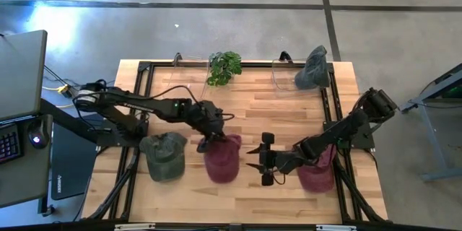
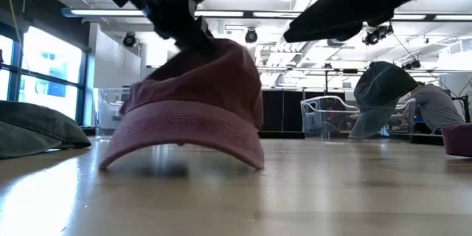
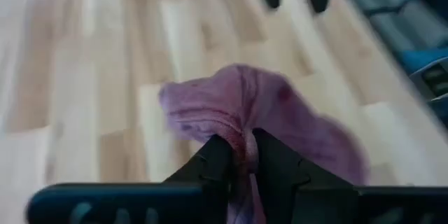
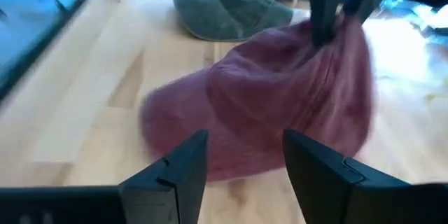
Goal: Pick & Place hat
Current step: Put the left red cap into the left transparent bin
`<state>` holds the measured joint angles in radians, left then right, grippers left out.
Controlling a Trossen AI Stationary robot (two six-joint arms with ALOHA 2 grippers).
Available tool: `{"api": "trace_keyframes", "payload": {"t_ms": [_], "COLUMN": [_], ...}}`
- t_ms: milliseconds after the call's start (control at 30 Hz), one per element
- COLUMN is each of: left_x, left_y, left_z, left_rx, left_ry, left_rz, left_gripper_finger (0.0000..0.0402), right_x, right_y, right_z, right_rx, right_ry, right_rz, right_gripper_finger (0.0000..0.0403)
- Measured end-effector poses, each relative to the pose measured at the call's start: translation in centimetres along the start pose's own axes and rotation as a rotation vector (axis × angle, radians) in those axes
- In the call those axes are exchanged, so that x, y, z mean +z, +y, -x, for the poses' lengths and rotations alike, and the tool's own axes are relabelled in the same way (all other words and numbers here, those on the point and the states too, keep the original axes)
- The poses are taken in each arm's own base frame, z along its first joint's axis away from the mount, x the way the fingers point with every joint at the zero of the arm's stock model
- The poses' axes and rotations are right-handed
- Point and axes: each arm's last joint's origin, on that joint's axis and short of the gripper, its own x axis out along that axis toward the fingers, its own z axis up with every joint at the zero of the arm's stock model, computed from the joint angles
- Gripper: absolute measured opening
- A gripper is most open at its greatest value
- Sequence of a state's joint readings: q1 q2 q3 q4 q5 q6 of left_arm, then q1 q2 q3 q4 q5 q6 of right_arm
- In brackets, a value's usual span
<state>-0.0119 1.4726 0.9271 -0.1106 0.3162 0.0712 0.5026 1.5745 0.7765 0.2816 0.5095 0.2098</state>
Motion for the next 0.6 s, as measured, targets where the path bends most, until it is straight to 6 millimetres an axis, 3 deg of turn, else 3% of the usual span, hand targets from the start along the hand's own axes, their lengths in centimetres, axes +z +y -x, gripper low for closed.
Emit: {"api": "trace_keyframes", "payload": {"t_ms": [167,333,467,600], "left_x": [0.1,1.4,1.9,1.4], "left_y": [0.6,0.1,-1.9,-6.3], "left_z": [0.3,2.6,3.5,2.8], "left_rx": [0.003,0.193,0.405,0.61], "left_ry": [-0.002,0.221,0.345,0.322], "left_rz": [0.037,0.066,0.089,0.023], "left_gripper_finger": [0.0131,0.0179,0.0178,0.0158], "right_x": [0.3,1.1,1.4,1.1], "right_y": [-2.2,-5.4,-7.4,-8.0], "right_z": [-1.3,-2.7,-3.3,-3.4], "right_rx": [0.082,0.053,0.012,-0.002], "right_ry": [0.046,0.012,-0.004,0.02], "right_rz": [-0.222,-0.273,-0.296,-0.296], "right_gripper_finger": [0.0198,0.0241,0.0255,0.0255]}}
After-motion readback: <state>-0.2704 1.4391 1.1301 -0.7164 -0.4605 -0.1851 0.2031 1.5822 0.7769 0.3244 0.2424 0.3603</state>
